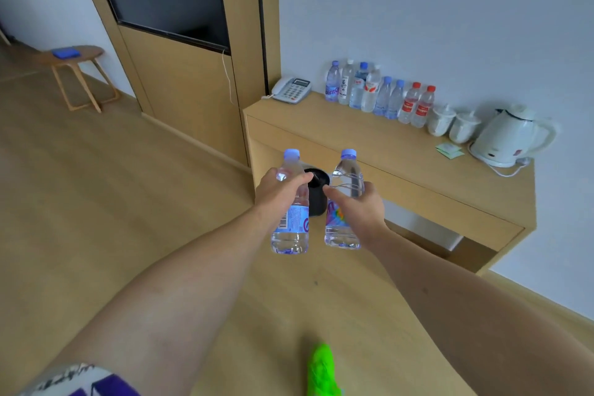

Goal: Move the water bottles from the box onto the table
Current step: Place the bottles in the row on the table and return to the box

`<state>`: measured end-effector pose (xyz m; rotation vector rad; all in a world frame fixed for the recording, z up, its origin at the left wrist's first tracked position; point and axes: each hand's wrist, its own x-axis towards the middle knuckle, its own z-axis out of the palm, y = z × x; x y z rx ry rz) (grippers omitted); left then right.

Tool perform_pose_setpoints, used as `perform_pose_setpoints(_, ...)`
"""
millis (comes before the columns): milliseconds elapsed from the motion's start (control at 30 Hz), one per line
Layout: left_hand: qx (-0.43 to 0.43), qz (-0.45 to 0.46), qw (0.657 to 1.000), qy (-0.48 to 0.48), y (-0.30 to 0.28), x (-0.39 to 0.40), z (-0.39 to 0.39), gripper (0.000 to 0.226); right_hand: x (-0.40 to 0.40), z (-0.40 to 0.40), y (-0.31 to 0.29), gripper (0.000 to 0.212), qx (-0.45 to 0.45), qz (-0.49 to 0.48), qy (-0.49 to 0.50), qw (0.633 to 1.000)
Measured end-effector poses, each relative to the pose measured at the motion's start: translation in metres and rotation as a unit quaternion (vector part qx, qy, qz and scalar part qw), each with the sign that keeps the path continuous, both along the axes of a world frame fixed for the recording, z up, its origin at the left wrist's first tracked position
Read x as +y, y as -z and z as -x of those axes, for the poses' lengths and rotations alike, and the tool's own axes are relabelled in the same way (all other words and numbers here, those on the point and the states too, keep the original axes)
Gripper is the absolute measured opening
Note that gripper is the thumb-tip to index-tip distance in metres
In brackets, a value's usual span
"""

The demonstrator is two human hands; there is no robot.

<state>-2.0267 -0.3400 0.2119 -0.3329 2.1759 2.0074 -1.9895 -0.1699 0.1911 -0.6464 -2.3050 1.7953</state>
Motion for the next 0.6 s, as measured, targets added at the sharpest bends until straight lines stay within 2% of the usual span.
perform_pose_setpoints(267, 0.020, -0.001, 1.000, -0.004, 0.011, -0.014, 0.189, 0.055, -0.020, 0.193, 0.015, 0.061, 0.024, -0.001, -0.015, 1.000)
perform_pose_setpoints(500, 0.022, 0.017, 1.000, 0.013, -0.007, -0.027, 0.356, 0.061, -0.024, 0.357, 0.001, 0.063, 0.015, 0.038, -0.019, 0.999)
perform_pose_setpoints(600, 0.022, 0.002, 1.000, 0.012, -0.008, -0.027, 0.412, 0.073, -0.025, 0.411, -0.001, 0.061, 0.015, 0.039, -0.012, 0.999)
